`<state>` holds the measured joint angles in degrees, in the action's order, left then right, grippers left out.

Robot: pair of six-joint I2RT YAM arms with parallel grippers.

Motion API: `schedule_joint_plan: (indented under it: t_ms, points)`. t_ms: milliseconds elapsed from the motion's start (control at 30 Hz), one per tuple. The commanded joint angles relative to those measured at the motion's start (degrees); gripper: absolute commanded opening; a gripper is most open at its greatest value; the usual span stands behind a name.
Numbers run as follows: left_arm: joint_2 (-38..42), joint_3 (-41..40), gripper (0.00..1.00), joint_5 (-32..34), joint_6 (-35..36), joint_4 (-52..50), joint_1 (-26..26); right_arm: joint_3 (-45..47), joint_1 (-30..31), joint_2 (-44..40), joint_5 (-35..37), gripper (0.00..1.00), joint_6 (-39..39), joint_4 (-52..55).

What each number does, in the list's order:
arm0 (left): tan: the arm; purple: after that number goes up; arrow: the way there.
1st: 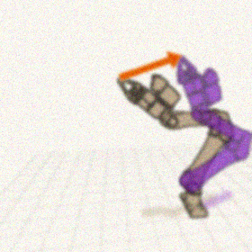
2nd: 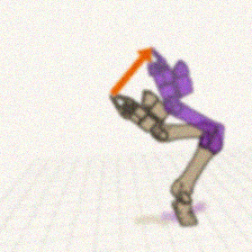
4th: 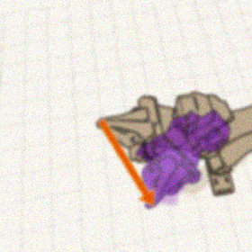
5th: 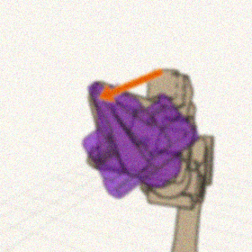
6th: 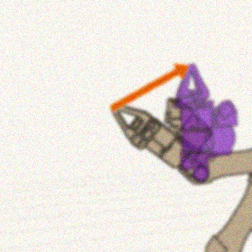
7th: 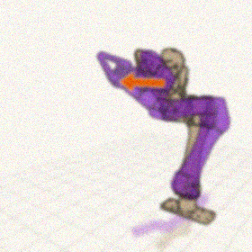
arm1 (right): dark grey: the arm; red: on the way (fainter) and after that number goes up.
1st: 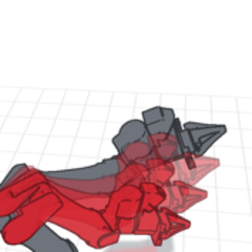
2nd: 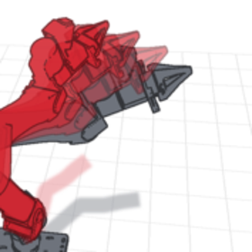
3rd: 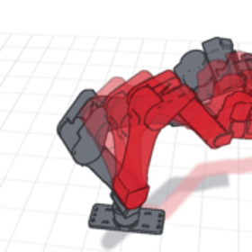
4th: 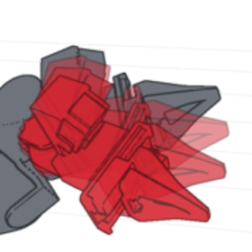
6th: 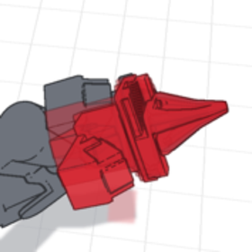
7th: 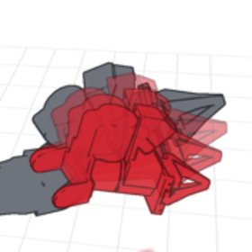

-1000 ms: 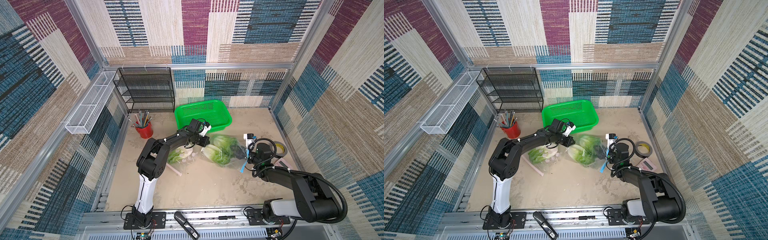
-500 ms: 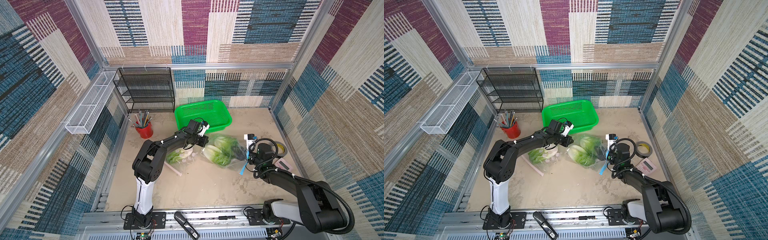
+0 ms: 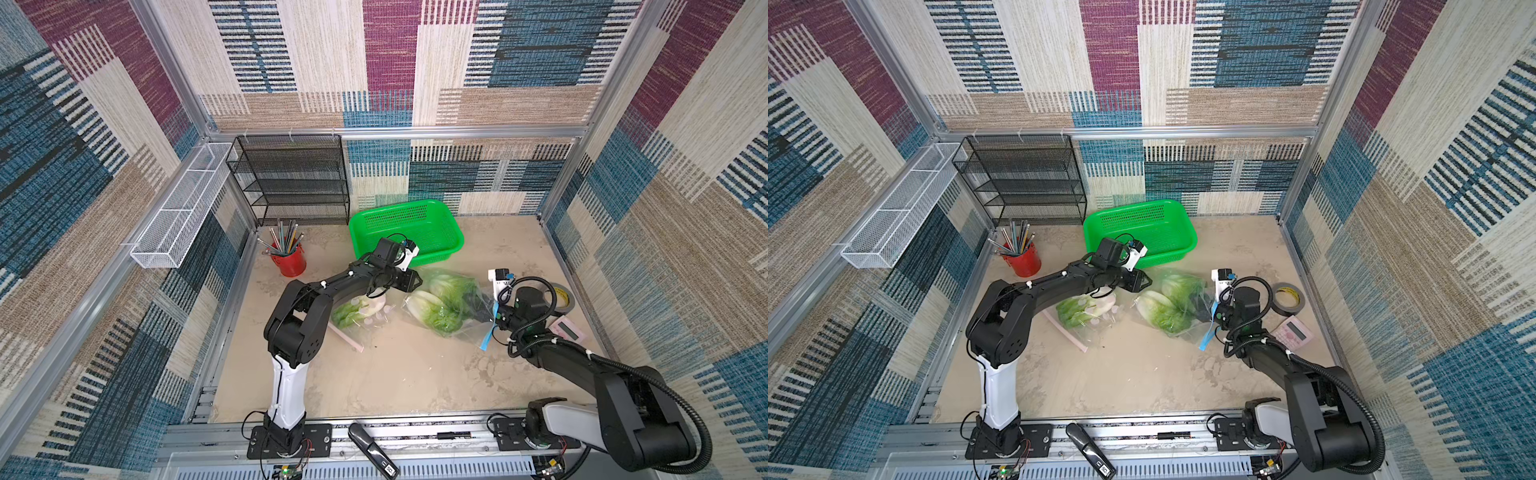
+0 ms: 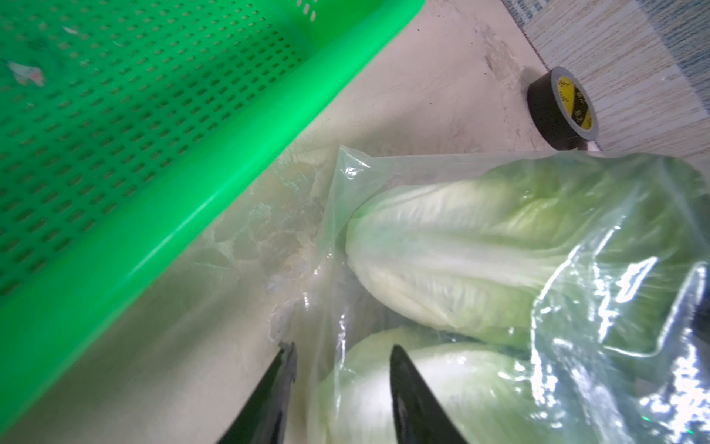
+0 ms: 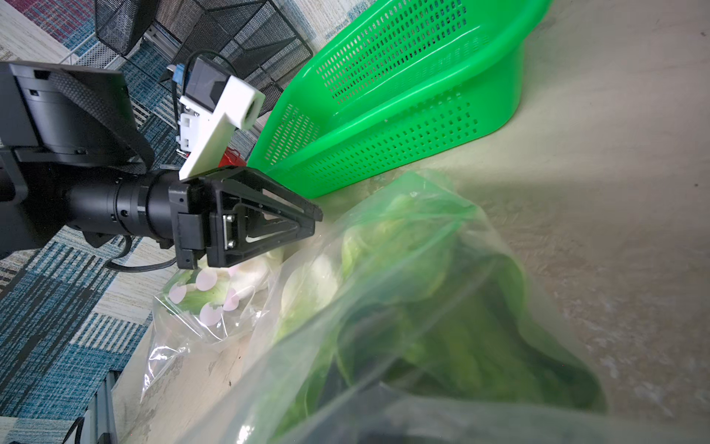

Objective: Open the zip-top bag and take out the chinese cabbages
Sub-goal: Pick up the Chinese cabbage from the zipper food storage bag.

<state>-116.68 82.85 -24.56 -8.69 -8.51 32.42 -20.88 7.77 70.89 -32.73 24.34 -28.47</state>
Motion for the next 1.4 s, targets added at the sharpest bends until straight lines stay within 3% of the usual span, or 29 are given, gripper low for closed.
schedule_joint_plan:
  t_ms: [0,200,400,500,733,967,1367]
  points:
    - [-1.19,1.51,0.46,-5.45,2.42,-3.69,0.00,-0.70,0.05,0.34,-0.93,0.07,-1.01,-2.06]
    - [-4.18,2.66,0.50,-7.19,0.93,-4.73,-0.32,-1.15,0.05,1.18,-2.15,0.07,-0.69,-3.19]
    - [-5.38,3.12,0.46,-12.25,-0.45,-3.36,-0.26,-1.44,0.05,1.18,-1.99,0.08,-1.20,-2.73]
    - [-5.99,3.14,0.37,-14.00,-0.96,-2.87,-0.26,-1.42,-0.01,1.13,-2.08,0.08,-1.18,-2.93]
    - [-5.08,1.30,0.00,-14.80,-3.95,1.58,-0.60,-1.74,0.04,1.09,-2.15,0.08,-1.56,-2.57]
    - [-2.07,-3.80,0.00,-13.99,-9.50,10.58,-1.30,-2.39,0.05,0.53,-1.64,0.08,-2.31,-1.14]
    - [3.10,-6.84,0.00,1.19,-7.96,8.06,-1.39,-3.77,0.05,-3.22,0.65,0.07,-1.84,6.55]
